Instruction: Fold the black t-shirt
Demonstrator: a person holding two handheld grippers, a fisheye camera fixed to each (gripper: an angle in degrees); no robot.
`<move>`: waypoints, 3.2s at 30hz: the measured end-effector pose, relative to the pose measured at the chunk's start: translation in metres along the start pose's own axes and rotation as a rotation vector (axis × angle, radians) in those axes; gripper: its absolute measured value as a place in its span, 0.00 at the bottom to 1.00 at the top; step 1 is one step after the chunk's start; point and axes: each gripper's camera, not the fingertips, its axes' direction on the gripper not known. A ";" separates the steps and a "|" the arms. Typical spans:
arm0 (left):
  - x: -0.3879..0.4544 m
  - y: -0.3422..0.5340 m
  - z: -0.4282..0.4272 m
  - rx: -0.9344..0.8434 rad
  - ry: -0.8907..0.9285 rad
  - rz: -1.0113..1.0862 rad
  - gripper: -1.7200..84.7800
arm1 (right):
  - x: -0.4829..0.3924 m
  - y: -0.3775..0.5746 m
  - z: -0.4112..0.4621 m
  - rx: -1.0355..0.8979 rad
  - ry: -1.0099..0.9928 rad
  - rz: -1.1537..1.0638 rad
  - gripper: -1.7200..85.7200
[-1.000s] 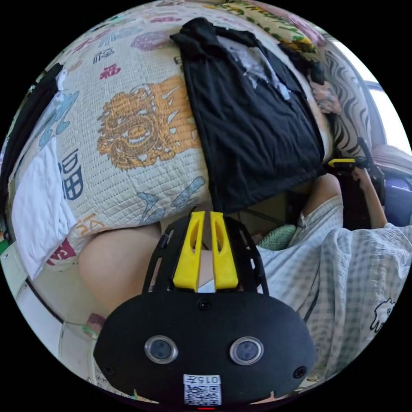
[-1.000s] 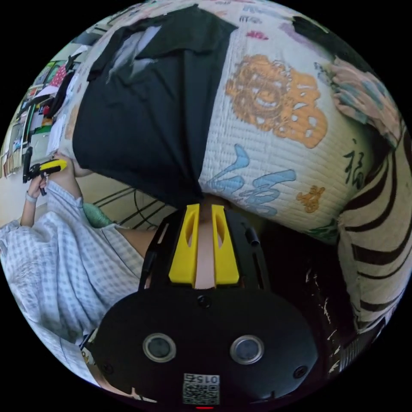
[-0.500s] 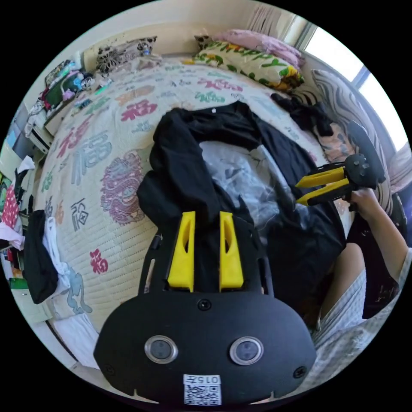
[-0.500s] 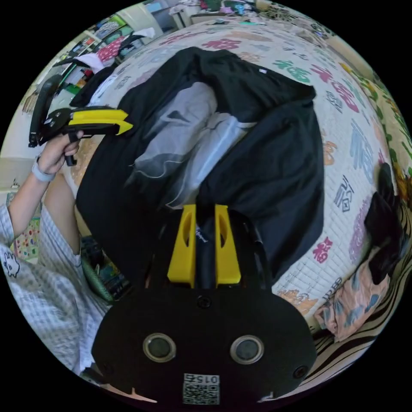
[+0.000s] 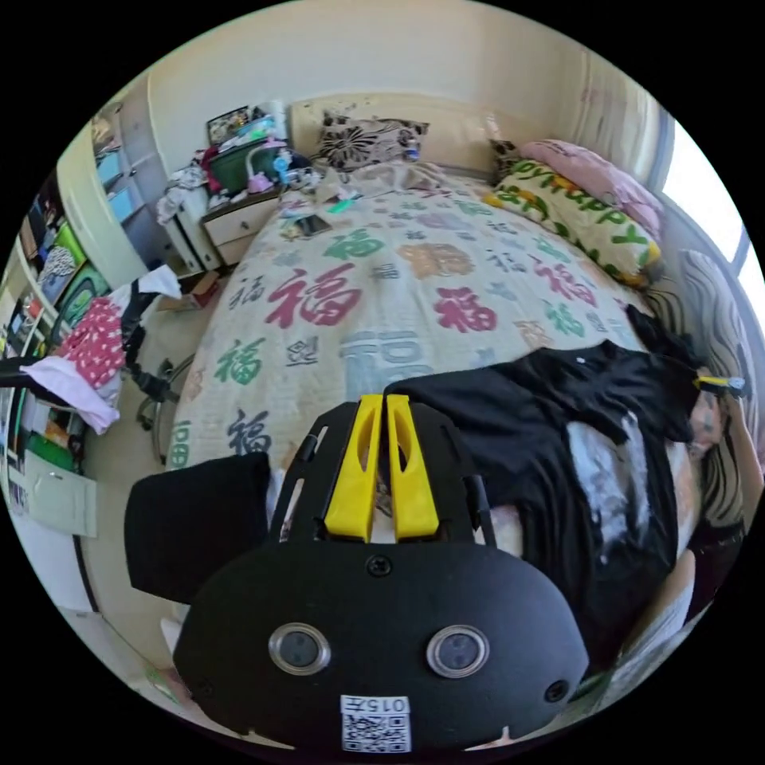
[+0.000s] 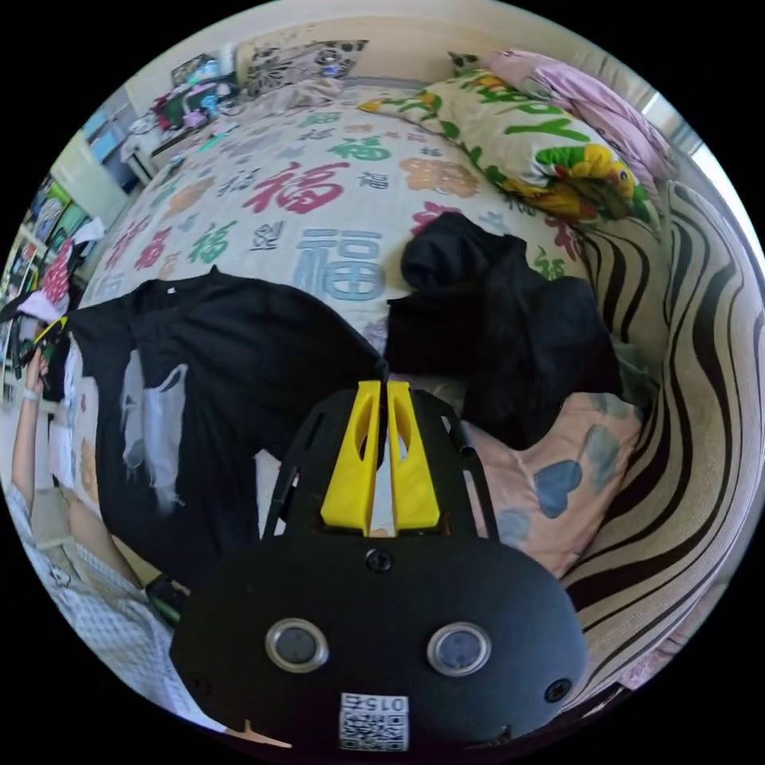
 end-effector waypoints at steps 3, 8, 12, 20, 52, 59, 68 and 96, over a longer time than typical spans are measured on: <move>-0.017 -0.005 0.048 -0.103 -0.057 -0.058 0.06 | 0.014 -0.017 0.021 -0.085 0.029 0.079 0.05; -0.015 -0.005 0.033 -0.003 -0.172 -0.045 0.11 | 0.022 -0.028 0.000 -0.018 0.076 0.116 0.10; 0.050 -0.040 0.032 0.060 0.231 0.198 0.13 | -0.030 -0.064 -0.026 0.116 -0.166 -0.165 0.12; 0.181 -0.073 0.156 -0.196 0.330 0.464 0.10 | -0.143 -0.135 0.050 -0.171 -0.300 -0.436 0.13; 0.057 0.398 0.017 -0.522 0.438 -0.018 0.13 | -0.033 0.301 0.014 -0.350 -0.514 -0.083 0.12; 0.098 0.410 0.036 -0.544 0.394 0.040 0.13 | -0.051 0.325 0.037 -0.371 -0.383 -0.098 0.12; 0.100 0.423 0.038 -0.542 0.351 0.018 0.02 | -0.043 0.348 0.044 -0.381 -0.369 -0.151 0.03; 0.197 0.468 -0.010 -0.116 0.008 0.149 0.07 | -0.029 0.430 -0.002 0.085 0.092 0.100 0.01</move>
